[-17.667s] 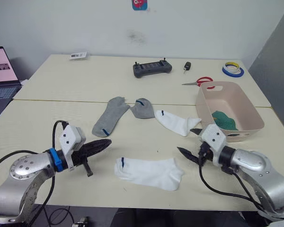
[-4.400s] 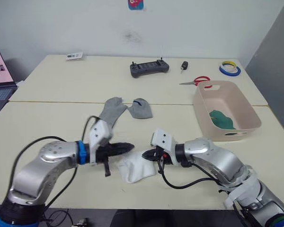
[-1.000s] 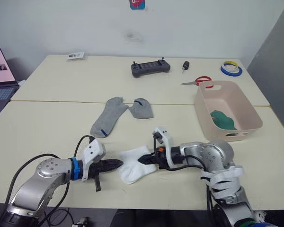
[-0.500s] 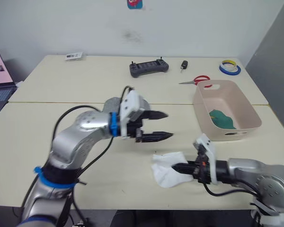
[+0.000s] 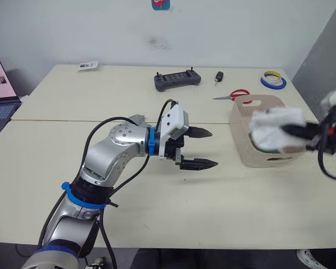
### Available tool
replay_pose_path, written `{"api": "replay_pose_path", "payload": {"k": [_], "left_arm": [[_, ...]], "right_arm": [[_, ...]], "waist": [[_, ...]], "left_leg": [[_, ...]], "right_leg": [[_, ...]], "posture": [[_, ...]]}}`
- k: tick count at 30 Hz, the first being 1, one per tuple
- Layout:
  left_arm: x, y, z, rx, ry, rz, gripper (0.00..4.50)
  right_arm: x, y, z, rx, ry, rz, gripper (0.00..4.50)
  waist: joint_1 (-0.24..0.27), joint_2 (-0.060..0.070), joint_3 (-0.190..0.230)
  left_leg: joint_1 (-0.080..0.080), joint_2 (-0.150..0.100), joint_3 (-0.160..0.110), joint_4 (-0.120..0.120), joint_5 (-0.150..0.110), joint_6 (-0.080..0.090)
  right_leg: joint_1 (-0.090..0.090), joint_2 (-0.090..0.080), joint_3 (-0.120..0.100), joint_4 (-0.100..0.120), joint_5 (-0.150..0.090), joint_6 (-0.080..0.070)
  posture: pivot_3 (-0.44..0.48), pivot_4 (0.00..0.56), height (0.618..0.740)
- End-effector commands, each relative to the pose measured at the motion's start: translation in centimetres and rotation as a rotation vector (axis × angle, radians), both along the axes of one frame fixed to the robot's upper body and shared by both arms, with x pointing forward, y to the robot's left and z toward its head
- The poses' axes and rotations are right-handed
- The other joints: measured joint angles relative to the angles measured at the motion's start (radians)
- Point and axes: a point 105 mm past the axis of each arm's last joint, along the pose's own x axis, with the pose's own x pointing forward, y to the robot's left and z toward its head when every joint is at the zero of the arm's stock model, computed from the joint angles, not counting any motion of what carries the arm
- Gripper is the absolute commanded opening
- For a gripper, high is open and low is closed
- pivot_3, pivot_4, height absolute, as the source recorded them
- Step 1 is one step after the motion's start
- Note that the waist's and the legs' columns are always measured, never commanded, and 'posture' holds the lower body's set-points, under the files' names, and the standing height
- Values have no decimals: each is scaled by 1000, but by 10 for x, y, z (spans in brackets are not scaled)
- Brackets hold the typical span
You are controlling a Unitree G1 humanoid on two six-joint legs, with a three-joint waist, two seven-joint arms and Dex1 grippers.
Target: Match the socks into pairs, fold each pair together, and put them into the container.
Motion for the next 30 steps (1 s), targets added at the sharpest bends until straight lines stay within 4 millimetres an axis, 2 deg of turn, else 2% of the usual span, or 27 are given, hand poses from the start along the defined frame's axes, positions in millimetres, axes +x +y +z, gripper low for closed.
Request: {"api": "replay_pose_path", "payload": {"k": [1, 6, 10, 16, 19, 21, 22, 25, 30], "left_arm": [[-6, -1, 12, -19, -49, -21, 4483], [-9, 0, 15, -23, -49, -12, 4483], [-11, -1, 16, -25, -48, -10, 4483], [-11, -1, 16, -24, -50, -1, 4483], [-11, -1, 16, -23, -50, 0, 4483], [-11, -2, 16, -23, -50, 2, 4483], [-11, -2, 16, -23, -51, 3, 4500], [-10, -2, 16, -23, -52, 6, 4500], [-9, -3, 15, -25, -52, 6, 4500]], "right_arm": [[24, -11, 10, -236, -159, 26, 0], [62, -15, -8, -621, -292, 146, 0], [83, -17, -37, -858, -301, 267, 0], [86, -16, -70, -964, -156, 433, 0], [83, -15, -75, -975, -102, 493, 0], [81, -14, -72, -955, -73, 513, 0], [80, -14, -70, -948, -58, 518, 683], [78, -15, -60, -947, -34, 523, 1658], [71, -30, -48, -1009, 37, 509, 3460]], "waist": [[0, 0, 0], [-1, 1, 1], [0, 1, 1], [2, 1, 2], [2, 1, 2], [3, 1, 2], [3, 1, 2], [3, 2, 2], [4, 2, 2]], "left_leg": [[0, 0, 0, 0, 0, 0], [0, 1, 3, 1, 0, -1], [0, 1, 4, 1, 2, -3], [0, 0, 4, 3, 2, -4], [0, 0, 4, 3, 2, -4], [0, 0, 3, 3, 2, -4], [0, 0, 3, 4, 2, -4], [1, 0, 0, 4, 2, -4], [0, 0, -2, 4, 2, -4]], "right_leg": [[0, 0, 0, 0, 0, 0], [-1, -2, 0, 0, 0, 0], [-1, -4, 0, 0, 0, 0], [0, -7, 0, 1, 0, 0], [0, -9, 0, 1, 0, 0], [0, -9, 0, 2, 0, 0], [1, -10, 0, 2, 0, 0], [1, -10, 0, 3, 0, 0], [1, -10, 0, 3, 0, 0]], "posture": [[0, 150, 737], [0, 150, 737], [0, 150, 737], [0, 150, 737], [0, 150, 737], [0, 150, 737], [0, 150, 737], [0, 150, 737], [0, 150, 737]]}}
